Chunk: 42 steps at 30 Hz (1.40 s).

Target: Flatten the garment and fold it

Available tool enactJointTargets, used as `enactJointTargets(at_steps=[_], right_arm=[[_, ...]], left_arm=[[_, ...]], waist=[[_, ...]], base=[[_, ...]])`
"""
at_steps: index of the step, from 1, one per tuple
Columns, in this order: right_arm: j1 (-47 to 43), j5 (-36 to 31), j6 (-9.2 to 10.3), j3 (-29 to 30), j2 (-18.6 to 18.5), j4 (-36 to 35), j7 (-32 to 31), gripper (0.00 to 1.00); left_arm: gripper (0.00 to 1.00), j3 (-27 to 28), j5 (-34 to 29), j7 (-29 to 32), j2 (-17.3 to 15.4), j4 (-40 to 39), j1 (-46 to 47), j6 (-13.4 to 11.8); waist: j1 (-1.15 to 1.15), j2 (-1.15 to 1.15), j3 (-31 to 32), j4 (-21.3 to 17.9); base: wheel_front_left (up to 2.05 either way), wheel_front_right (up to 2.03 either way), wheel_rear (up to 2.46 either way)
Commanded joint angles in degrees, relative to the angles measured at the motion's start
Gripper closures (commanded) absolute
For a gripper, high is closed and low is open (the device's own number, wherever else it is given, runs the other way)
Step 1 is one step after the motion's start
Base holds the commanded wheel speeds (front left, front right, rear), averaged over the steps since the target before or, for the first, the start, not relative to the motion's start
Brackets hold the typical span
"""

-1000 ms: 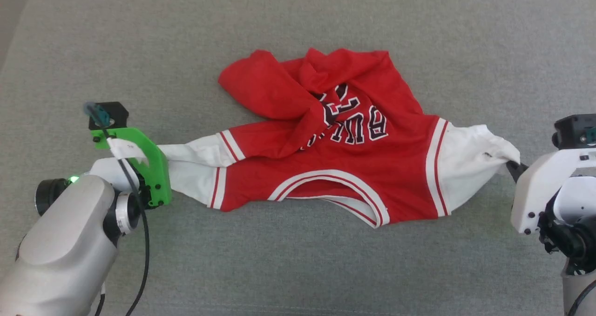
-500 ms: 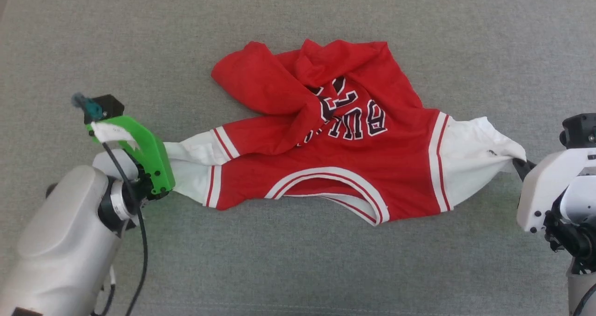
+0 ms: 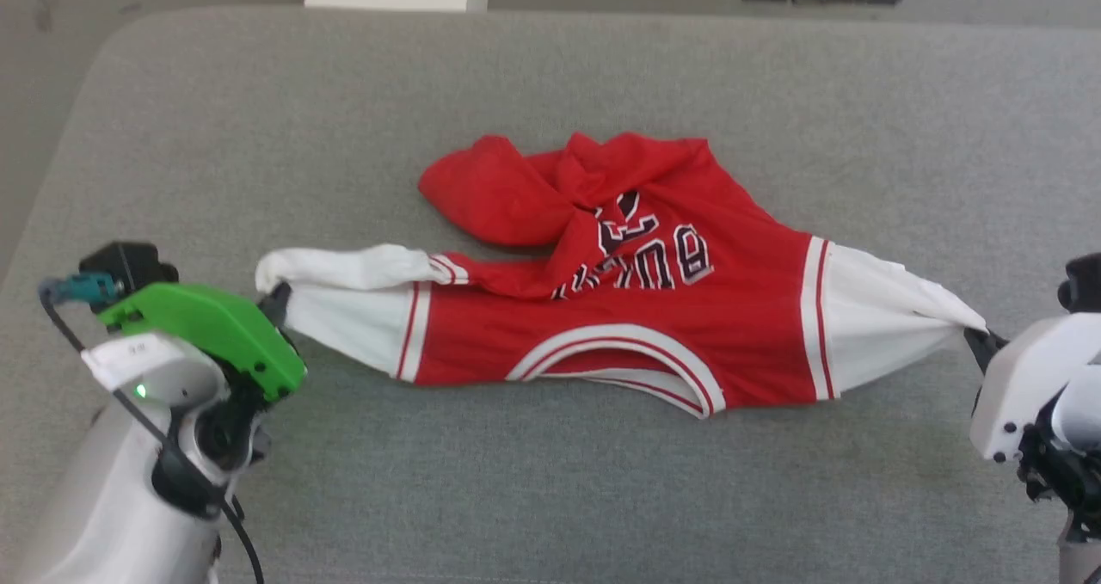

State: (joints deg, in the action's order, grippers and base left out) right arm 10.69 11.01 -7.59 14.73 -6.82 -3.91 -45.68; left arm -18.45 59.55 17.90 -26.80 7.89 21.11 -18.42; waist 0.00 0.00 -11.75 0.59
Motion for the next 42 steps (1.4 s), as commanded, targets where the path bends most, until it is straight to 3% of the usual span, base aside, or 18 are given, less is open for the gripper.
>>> enactJointTargets(at_steps=[1, 9, 19, 29, 42], right_arm=[[-0.99, 0.60, 0.10, 0.44, 0.13, -0.40, 0.64, 1.00], [0.86, 4.41, 0.10, 0.50, -0.87, -2.67, 2.35, 1.00], [19.04, 14.06, 0.10, 1.58, -5.05, -2.23, 3.17, 1.00], [32.53, 17.29, 0.10, 2.03, -6.39, 2.71, 4.51, 1.00], [43.02, 12.54, 0.10, 0.82, -6.08, 11.45, 4.83, 1.00]], left_arm=[[1.00, 0.26, 0.22, -0.47, -0.11, -1.22, -1.60, -0.46], [1.00, 2.77, 0.62, -2.19, -1.09, -7.70, -2.04, -1.02], [1.00, 4.29, -1.57, -3.40, -1.21, -9.59, 13.49, 0.28], [1.00, 2.60, -4.68, -3.43, -0.41, -3.09, 27.98, 1.93], [1.00, -0.35, -7.36, -2.70, 0.98, 9.56, 39.52, 3.81]], waist=[[0.00, 0.00, 2.81, 0.20], [0.00, 0.00, 6.70, -0.21], [0.00, 0.00, 10.56, -0.31], [0.00, 0.00, 11.76, -0.26], [0.00, 0.00, 5.21, -0.77]], base=[[0.00, 0.00, 0.00], [0.00, 0.00, 0.00], [0.00, 0.00, 0.00], [0.00, 0.00, 0.00], [0.00, 0.00, 0.00]])
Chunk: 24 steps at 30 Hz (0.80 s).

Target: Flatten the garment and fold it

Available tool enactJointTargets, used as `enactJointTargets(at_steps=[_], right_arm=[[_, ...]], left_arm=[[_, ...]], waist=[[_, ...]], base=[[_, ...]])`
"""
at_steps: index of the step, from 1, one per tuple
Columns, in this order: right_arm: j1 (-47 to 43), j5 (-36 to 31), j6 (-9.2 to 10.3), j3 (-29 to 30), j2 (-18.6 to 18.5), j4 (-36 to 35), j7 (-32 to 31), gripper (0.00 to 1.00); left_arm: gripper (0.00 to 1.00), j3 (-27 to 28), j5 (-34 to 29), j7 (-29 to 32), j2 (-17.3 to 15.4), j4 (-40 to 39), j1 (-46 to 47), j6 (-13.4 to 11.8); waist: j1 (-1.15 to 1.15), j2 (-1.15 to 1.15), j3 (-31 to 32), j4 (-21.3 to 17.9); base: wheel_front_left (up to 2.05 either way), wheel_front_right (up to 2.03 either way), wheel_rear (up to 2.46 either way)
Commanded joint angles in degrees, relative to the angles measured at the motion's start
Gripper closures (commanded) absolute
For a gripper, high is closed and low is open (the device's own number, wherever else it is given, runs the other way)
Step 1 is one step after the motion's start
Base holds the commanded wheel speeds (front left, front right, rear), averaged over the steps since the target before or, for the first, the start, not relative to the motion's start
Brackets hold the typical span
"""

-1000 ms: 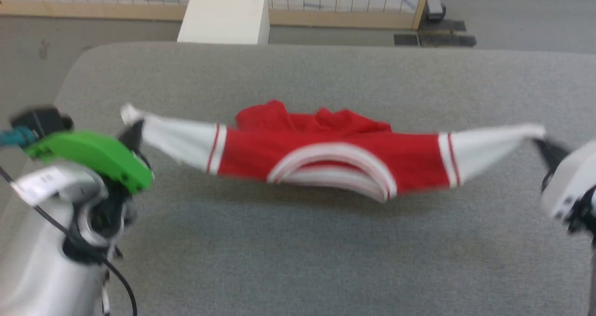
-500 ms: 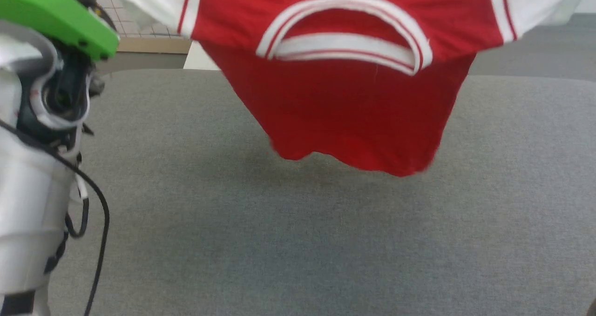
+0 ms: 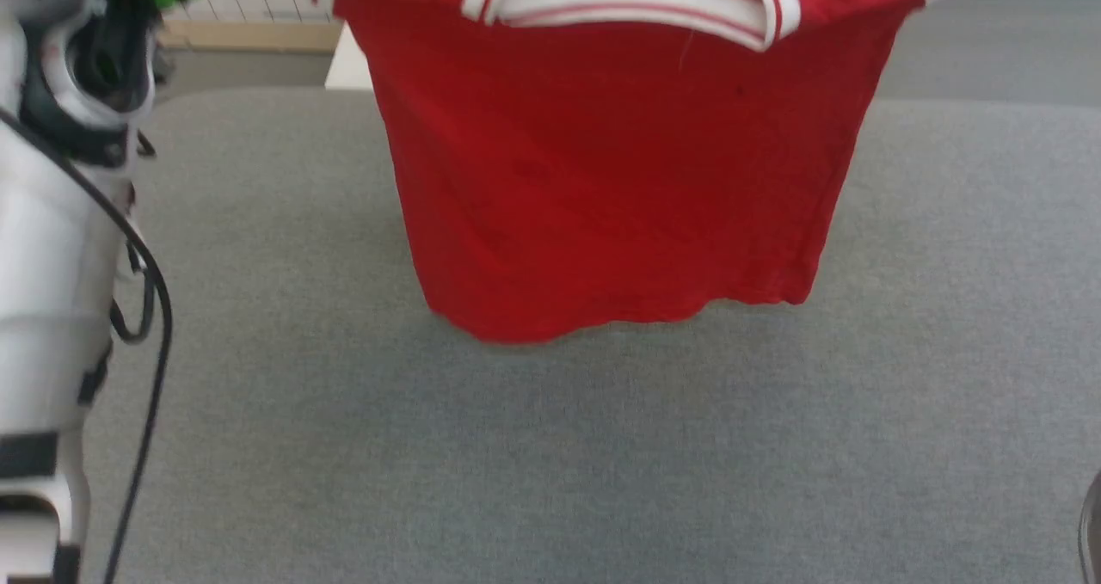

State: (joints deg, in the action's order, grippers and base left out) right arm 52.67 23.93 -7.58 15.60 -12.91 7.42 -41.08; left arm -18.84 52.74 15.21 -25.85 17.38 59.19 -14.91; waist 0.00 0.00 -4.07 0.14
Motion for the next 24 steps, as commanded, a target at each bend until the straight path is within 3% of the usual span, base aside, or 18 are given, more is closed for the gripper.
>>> enactJointTargets(at_steps=[1, 7, 15, 24], right_arm=[[2.60, -1.08, 0.09, -0.10, 0.15, 1.09, 0.14, 1.00], [14.65, -6.07, 0.09, 1.54, 1.56, 6.79, 1.69, 1.00], [33.22, -14.93, 0.09, 5.95, 3.59, 14.61, 7.12, 1.00], [43.53, -19.59, 0.09, 7.92, 4.70, 21.01, 12.56, 1.00]], left_arm=[[1.00, -0.02, -0.81, -0.04, 0.17, 0.92, 3.08, 0.39], [1.00, -0.79, -3.45, 0.47, 0.12, 5.25, 14.12, 0.27], [1.00, -0.51, -7.82, -3.57, -0.06, 9.07, 28.78, -0.41], [1.00, -0.36, -9.72, -8.47, 0.38, 11.67, 35.45, 0.76]], waist=[[0.00, 0.00, -3.91, -0.41], [0.00, 0.00, -13.53, -0.91], [0.00, 0.00, -25.89, -1.14], [0.00, 0.00, -34.24, -1.32]], base=[[0.00, 0.00, 0.00], [0.00, 0.00, 0.00], [0.00, 0.00, 0.00], [0.00, 0.00, 0.00]])
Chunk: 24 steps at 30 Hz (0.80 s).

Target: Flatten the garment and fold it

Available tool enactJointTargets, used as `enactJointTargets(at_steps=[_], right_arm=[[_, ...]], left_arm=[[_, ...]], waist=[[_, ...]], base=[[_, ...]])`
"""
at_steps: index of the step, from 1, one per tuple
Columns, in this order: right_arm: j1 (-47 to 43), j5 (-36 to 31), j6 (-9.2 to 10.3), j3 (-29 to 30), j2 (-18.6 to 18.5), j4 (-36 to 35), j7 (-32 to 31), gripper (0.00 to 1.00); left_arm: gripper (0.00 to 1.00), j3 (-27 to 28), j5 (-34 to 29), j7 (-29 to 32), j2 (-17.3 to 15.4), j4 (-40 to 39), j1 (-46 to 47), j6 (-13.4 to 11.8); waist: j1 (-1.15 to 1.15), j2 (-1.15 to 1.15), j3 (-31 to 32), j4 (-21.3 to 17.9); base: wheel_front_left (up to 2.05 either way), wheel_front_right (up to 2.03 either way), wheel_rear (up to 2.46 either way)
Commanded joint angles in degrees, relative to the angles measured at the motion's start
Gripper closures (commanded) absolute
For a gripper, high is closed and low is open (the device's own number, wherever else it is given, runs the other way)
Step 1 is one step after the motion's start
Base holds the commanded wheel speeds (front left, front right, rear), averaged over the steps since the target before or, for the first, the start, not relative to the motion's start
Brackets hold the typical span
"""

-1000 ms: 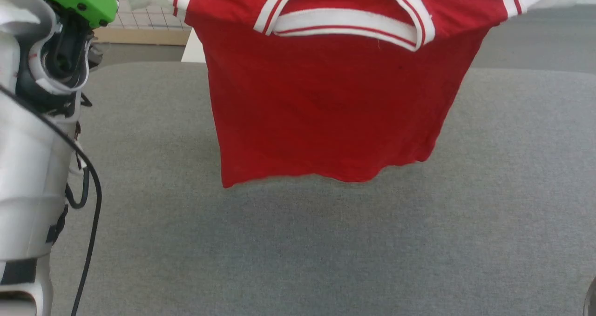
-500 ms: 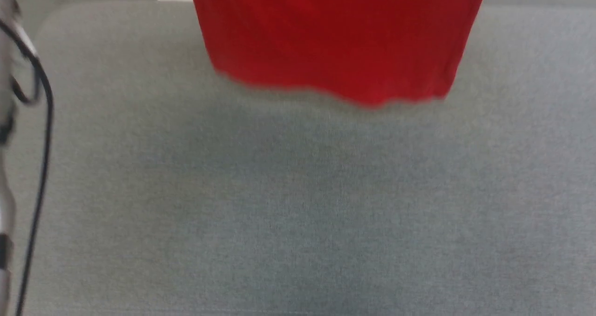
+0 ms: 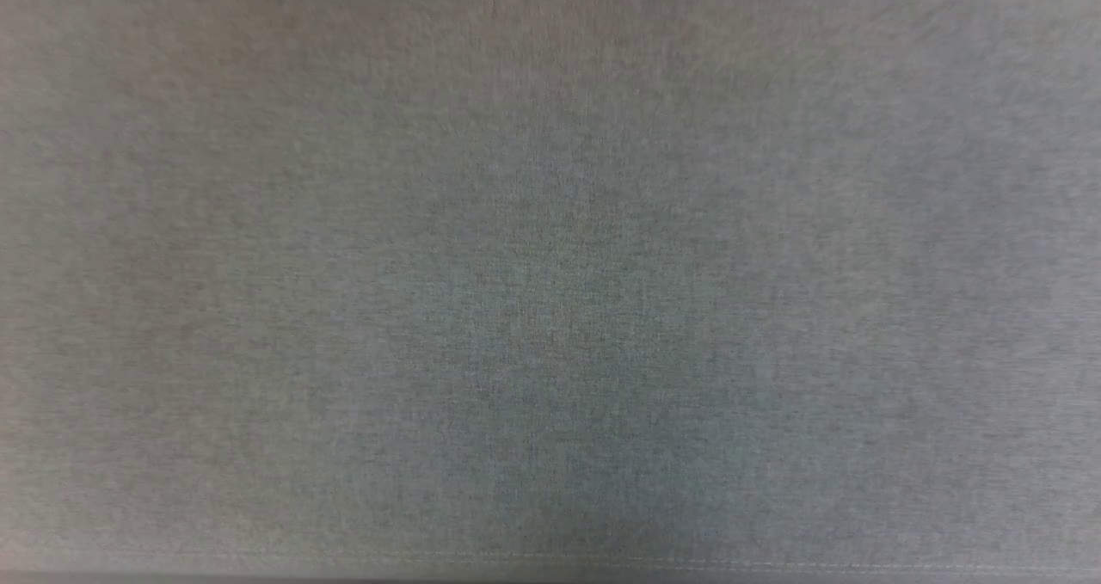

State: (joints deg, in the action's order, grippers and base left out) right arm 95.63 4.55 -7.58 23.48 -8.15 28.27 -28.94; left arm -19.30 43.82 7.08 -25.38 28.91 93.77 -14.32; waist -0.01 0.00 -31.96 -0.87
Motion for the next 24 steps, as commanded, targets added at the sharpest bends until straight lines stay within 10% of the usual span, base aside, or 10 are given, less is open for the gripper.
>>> enactJointTargets(at_steps=[1, 13, 24], right_arm=[[1.07, -0.26, 0.09, -0.07, -0.09, 0.84, 0.97, 1.00], [-6.44, 7.35, 0.09, -7.94, -1.46, 5.69, 4.41, 1.00], [-32.66, 20.75, 0.09, -14.69, -5.79, 2.48, 9.00, 1.00]], left_arm=[[1.00, 0.06, -0.73, -0.64, 0.15, 0.66, 1.04, 0.39], [1.00, -0.37, 1.75, -4.85, 3.52, 6.95, -4.72, 3.77], [1.00, -2.06, 6.65, -10.42, 9.02, 12.99, -25.52, 11.48]], waist=[[0.01, 0.00, -7.05, -0.24], [0.01, 0.00, -8.61, 1.23], [0.01, 0.00, 5.88, 4.16]], base=[[0.00, 0.00, 0.00], [0.00, 0.00, 0.00], [0.00, 0.00, 0.00]])
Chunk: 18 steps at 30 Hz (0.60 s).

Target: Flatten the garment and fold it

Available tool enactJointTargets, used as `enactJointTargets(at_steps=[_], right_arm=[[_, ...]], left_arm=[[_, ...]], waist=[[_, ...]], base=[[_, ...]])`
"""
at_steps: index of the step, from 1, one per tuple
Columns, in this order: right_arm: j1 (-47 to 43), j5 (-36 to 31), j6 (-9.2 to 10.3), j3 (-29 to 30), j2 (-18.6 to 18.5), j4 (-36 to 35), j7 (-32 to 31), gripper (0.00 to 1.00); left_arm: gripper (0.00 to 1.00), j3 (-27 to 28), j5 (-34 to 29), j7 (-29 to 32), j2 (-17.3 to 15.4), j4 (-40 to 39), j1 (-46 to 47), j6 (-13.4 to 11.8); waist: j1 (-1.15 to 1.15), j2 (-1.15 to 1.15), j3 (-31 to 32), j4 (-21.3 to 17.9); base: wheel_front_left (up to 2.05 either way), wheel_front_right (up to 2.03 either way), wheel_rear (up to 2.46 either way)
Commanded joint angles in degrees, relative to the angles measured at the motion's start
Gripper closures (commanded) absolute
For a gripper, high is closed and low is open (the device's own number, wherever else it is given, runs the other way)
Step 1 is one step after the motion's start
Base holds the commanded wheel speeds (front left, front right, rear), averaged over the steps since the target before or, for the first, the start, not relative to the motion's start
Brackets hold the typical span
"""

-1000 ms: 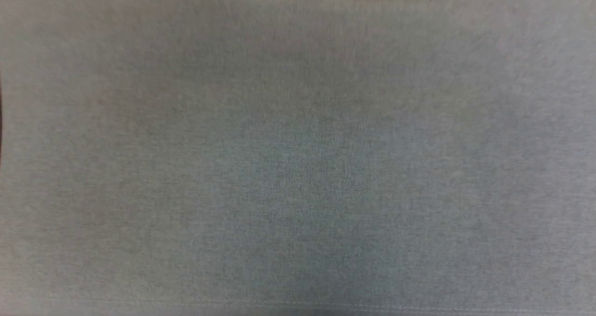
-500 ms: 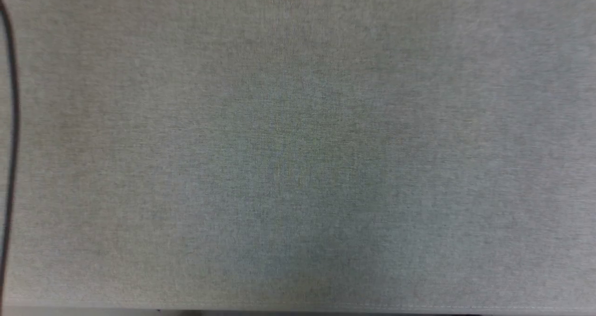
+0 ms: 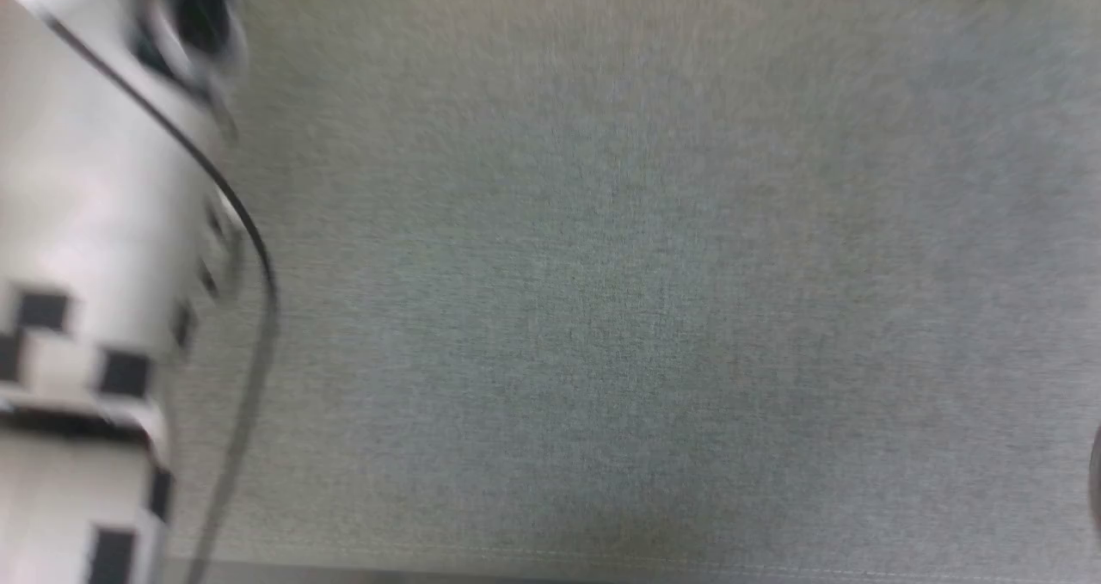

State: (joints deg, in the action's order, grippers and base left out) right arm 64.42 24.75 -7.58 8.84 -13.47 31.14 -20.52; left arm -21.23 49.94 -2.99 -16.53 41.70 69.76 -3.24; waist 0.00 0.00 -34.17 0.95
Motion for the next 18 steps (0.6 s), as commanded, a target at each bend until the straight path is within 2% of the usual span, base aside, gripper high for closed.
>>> enactJointTargets(at_steps=[1, 8, 13, 18], right_arm=[[-4.13, 1.82, 0.09, -0.16, -0.66, -0.82, 0.73, 1.00], [-27.76, 8.56, 0.09, -0.51, -0.40, -5.05, 0.44, 1.00], [-41.41, 10.67, 0.09, 1.44, 1.46, -9.53, 0.23, 1.00], [-52.56, 10.60, 0.09, 3.66, 3.05, -15.11, -1.83, 1.00]], left_arm=[[1.00, -0.30, 0.84, -0.77, 0.38, 0.38, -3.75, 0.90], [1.00, -0.85, 3.99, -4.54, 2.46, -0.79, -22.90, 3.52], [1.00, -1.15, 5.80, -4.54, 2.45, -4.28, -35.49, 2.39], [1.00, -0.72, 8.71, -1.47, 1.04, -9.84, -48.42, -0.78]], waist=[[0.00, 0.00, 9.52, 2.50], [0.00, 0.00, 21.03, 3.39], [0.00, 0.00, 27.01, 2.89], [0.00, 0.00, 30.98, 2.11]], base=[[0.00, 0.00, 0.00], [0.00, 0.00, 0.00], [0.00, 0.00, 0.00], [0.00, 0.00, 0.00]])
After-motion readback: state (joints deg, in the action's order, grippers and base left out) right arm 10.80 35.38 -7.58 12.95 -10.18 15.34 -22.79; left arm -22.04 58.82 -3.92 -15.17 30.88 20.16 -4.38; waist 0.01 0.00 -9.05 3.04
